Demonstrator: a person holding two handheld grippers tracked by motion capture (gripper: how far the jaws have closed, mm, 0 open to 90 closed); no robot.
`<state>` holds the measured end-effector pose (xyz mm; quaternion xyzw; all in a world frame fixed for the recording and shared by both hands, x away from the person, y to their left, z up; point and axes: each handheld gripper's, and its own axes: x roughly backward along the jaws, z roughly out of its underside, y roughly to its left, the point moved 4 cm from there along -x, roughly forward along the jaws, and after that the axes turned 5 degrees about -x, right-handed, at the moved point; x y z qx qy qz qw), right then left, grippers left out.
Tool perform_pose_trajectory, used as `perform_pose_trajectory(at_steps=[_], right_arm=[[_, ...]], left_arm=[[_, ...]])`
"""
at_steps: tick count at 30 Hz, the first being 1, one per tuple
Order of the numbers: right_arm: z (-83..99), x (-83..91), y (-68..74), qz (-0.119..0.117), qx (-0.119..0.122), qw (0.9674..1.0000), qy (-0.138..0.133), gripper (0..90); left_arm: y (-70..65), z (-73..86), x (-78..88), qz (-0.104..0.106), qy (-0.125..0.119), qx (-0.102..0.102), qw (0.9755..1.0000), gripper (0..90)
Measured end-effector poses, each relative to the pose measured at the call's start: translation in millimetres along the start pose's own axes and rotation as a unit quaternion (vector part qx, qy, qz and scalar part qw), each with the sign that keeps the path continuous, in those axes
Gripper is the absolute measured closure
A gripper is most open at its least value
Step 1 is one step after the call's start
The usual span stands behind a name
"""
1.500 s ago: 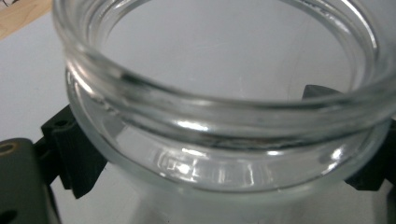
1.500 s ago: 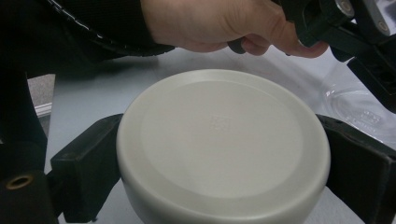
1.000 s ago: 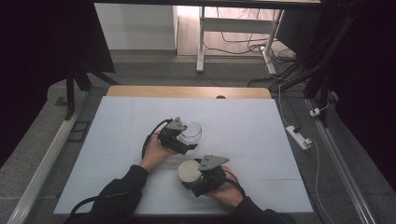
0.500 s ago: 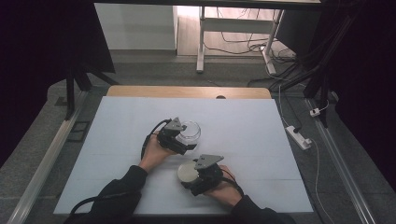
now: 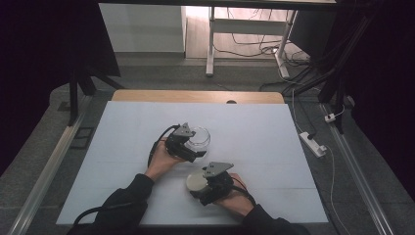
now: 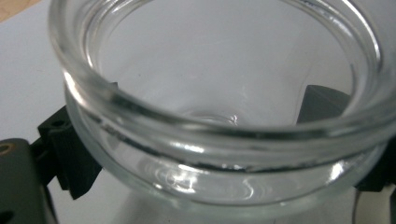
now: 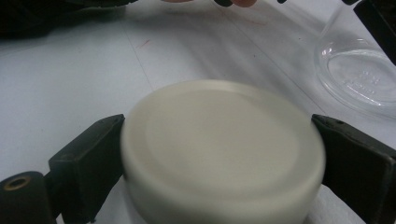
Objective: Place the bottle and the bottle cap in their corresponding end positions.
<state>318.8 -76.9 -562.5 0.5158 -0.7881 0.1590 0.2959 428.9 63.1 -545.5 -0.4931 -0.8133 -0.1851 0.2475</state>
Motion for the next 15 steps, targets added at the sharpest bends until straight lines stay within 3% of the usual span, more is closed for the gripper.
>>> perform_pose_trajectory(at_steps=[7, 15], right_arm=[[-0.2, 0.6, -0.8, -0.004, -0.009, 0.9999, -0.003, 3.8], [-0.6, 2.2, -1.5, -0.013, -0.012, 0.9998, -0.010, 0.7]], left_arm=[[0.9, 0.4, 0.0, 0.006, -0.008, 0.005, 0.9999, 0.0], [0.5, -0.8, 4.9, 0.024, -0.027, 0.011, 0.9993, 0.0]])
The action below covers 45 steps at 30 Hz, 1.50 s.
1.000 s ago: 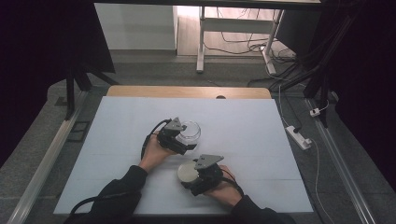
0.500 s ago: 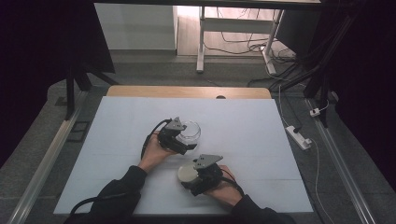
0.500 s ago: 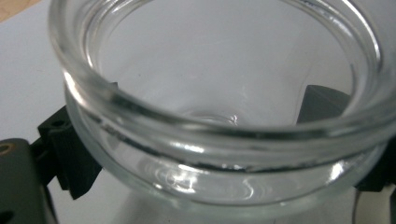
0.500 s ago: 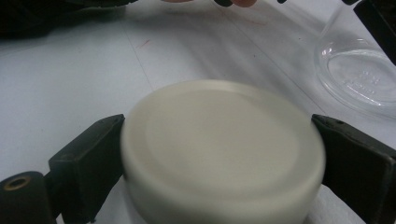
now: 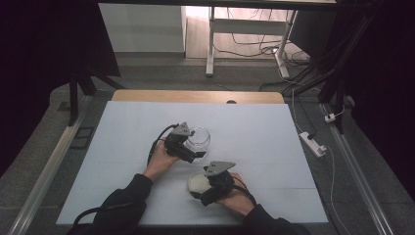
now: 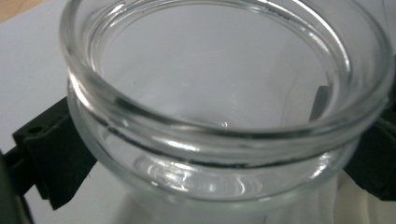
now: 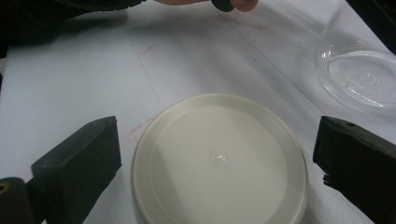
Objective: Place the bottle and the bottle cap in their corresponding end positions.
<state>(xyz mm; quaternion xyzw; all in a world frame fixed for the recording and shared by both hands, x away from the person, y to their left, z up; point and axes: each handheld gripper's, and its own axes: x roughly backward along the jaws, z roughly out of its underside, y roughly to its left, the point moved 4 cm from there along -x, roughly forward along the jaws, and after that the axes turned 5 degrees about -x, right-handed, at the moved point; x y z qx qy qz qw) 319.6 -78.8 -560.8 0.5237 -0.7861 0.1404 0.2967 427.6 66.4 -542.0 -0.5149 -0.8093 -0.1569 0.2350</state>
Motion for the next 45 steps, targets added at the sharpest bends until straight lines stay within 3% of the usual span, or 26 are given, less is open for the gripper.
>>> perform_pose_trajectory(at_steps=[8, 20, 31, 45], right_arm=[[-1.6, 2.8, 0.4, -0.006, -0.001, 1.0000, -0.007, 0.0], [-5.1, 10.5, 1.8, -0.013, -0.007, 0.9997, -0.017, 0.0], [-6.9, 16.5, 3.4, -0.015, -0.007, 0.9996, -0.021, 0.0], [-10.4, 29.9, 3.3, -0.001, -0.008, 0.9995, -0.031, 0.0]], left_arm=[[1.4, 0.0, 8.9, 0.005, -0.011, 0.013, 0.9998, 0.0], [0.0, 1.6, 22.5, 0.005, -0.007, 0.020, 0.9998, 0.0], [-8.3, 4.7, 37.2, -0.004, 0.004, 0.024, 0.9997, 0.0], [-25.6, 5.3, 55.3, 0.000, 0.006, 0.020, 0.9998, 0.0]])
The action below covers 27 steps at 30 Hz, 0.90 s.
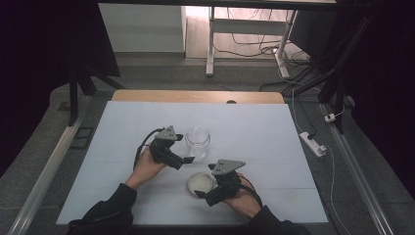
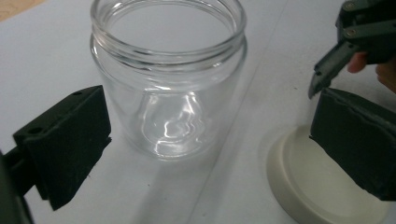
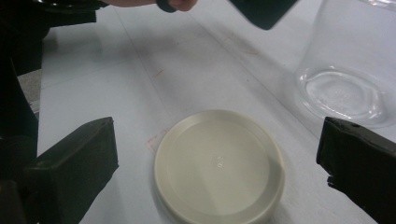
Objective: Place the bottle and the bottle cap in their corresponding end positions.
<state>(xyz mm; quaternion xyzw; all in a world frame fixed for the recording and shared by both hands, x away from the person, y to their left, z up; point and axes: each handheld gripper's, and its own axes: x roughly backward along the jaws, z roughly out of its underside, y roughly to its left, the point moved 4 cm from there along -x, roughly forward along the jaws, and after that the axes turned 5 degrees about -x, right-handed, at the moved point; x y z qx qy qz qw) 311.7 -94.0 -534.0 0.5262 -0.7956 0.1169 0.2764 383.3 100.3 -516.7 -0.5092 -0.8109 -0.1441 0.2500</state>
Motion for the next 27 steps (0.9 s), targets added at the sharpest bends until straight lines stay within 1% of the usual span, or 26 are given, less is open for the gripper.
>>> perform_pose_trajectory(at_steps=[4, 7, 8, 9, 12, 14, 16, 20, 22, 27], right_arm=[[-1.2, 6.4, -1.3, 0.006, -0.001, 1.0000, -0.004, 0.0], [-2.0, 11.0, -2.4, 0.009, -0.006, 0.9999, -0.007, 0.0], [-2.1, 12.5, -2.8, 0.011, -0.007, 0.9999, -0.007, 0.0], [-2.2, 13.8, -3.1, 0.012, -0.008, 0.9999, -0.007, 0.0], [-2.7, 17.6, -4.1, 0.015, -0.011, 0.9998, -0.008, 0.0], [-3.0, 20.1, -4.8, 0.019, -0.013, 0.9997, -0.009, 0.0], [-3.1, 22.5, -5.3, 0.021, -0.015, 0.9996, -0.009, 0.0], [-3.3, 26.8, -5.5, 0.024, -0.017, 0.9995, -0.008, 0.0], [-3.2, 29.4, -5.5, 0.027, -0.017, 0.9995, -0.007, 0.0], [-3.2, 36.0, -4.2, 0.029, -0.016, 0.9994, -0.006, 0.0]], left_arm=[[-5.8, 0.4, 8.1, -0.003, -0.001, -0.002, 1.0000, 0.0], [-10.0, 0.5, 15.0, -0.006, -0.003, 0.001, 1.0000, 0.0], [-11.7, 0.9, 17.6, -0.004, -0.005, 0.002, 1.0000, 0.0], [-13.3, 1.7, 20.0, -0.002, -0.006, 0.004, 1.0000, 0.0], [-18.2, 5.2, 27.4, -0.004, -0.007, 0.009, 0.9999, 0.0], [-21.9, 8.1, 33.2, -0.004, -0.010, 0.012, 0.9999, 0.0], [-24.5, 10.0, 37.6, 0.000, -0.015, 0.017, 0.9997, 0.0], [-29.5, 12.2, 47.4, 0.001, -0.029, 0.026, 0.9992, 0.0], [-32.7, 13.0, 52.1, -0.002, -0.035, 0.026, 0.9990, 0.0], [-42.5, 17.3, 62.3, -0.008, -0.035, 0.023, 0.9991, 0.0]])
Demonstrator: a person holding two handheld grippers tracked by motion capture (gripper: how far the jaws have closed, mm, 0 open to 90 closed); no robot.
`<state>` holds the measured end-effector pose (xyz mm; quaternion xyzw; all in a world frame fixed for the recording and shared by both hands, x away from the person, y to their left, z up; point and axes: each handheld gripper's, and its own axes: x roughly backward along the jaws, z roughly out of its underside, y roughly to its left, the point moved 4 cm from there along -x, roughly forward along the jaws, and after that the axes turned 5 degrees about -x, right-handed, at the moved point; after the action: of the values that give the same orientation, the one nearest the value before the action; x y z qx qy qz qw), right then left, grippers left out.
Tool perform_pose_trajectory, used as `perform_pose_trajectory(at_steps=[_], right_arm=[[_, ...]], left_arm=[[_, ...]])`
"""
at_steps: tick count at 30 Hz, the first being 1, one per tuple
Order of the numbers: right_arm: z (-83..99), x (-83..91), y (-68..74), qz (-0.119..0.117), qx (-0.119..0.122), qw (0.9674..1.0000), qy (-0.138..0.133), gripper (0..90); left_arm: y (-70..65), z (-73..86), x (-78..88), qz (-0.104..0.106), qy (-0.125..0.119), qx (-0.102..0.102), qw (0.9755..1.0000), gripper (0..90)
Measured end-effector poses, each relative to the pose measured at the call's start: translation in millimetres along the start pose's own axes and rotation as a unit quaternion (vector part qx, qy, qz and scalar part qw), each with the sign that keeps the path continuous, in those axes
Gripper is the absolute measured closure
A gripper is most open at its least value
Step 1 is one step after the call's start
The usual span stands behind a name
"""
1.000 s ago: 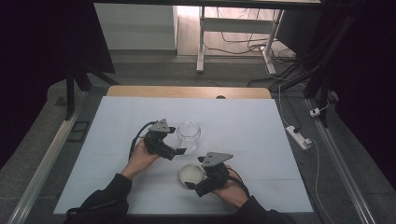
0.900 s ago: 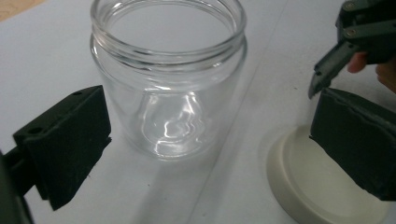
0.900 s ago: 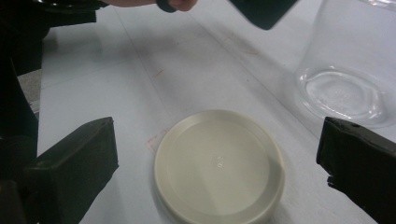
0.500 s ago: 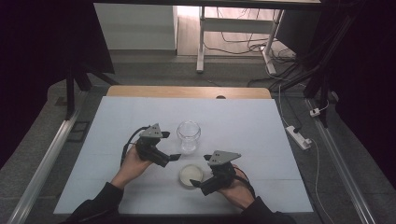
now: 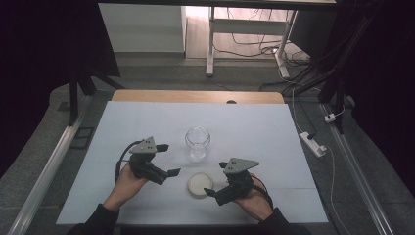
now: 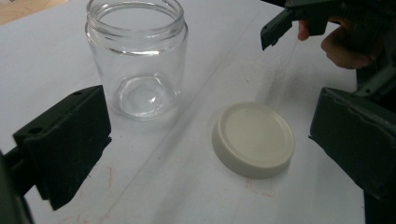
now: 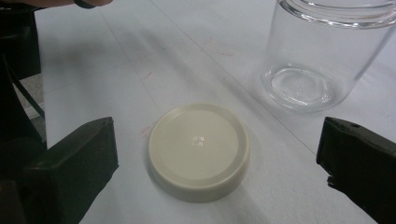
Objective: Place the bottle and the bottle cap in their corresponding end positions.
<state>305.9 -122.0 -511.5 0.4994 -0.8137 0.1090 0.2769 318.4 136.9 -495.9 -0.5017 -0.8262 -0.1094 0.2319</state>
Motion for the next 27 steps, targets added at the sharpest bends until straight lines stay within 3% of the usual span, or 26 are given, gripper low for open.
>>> perform_pose_trajectory(at_steps=[12, 20, 27], right_arm=[[6.1, 22.0, -2.2, 0.018, -0.013, 0.9997, -0.009, 0.0], [13.7, 39.8, -7.7, 0.041, -0.024, 0.9988, -0.015, 0.0], [23.2, 58.4, -13.9, 0.064, -0.036, 0.9970, -0.023, 0.0]], left_arm=[[-21.5, 18.2, 25.4, -0.016, 0.000, 0.010, 0.9998, 0.0], [-31.7, 33.8, 45.7, -0.039, -0.001, 0.019, 0.9990, 0.0], [-35.1, 49.8, 69.1, -0.063, -0.014, 0.045, 0.9969, 0.0]])
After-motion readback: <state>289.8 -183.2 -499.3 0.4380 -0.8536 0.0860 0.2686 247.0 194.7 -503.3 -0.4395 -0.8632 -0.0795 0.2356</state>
